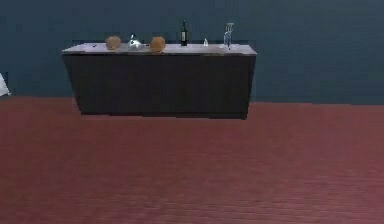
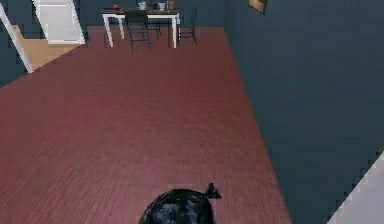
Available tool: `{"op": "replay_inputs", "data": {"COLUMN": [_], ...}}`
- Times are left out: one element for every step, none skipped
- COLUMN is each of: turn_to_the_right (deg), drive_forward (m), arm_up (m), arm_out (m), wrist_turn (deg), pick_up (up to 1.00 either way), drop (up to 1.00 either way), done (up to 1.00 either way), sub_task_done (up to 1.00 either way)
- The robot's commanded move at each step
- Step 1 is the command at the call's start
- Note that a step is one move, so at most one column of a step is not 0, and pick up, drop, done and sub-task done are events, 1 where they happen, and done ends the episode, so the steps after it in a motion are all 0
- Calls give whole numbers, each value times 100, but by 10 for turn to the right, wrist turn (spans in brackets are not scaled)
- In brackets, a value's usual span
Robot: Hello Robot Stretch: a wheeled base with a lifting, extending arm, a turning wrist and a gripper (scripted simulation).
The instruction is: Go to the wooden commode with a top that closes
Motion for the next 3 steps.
{"op": "replay_inputs", "data": {"turn_to_the_right": [0, 420, 0], "drive_forward": [40, 0, 30], "arm_up": [0, 0, 0], "arm_out": [0, 0, 0], "wrist_turn": [0, 0, 0], "pick_up": [0, 0, 0], "drop": [0, 0, 0], "done": [0, 0, 0], "sub_task_done": [0, 0, 0]}}
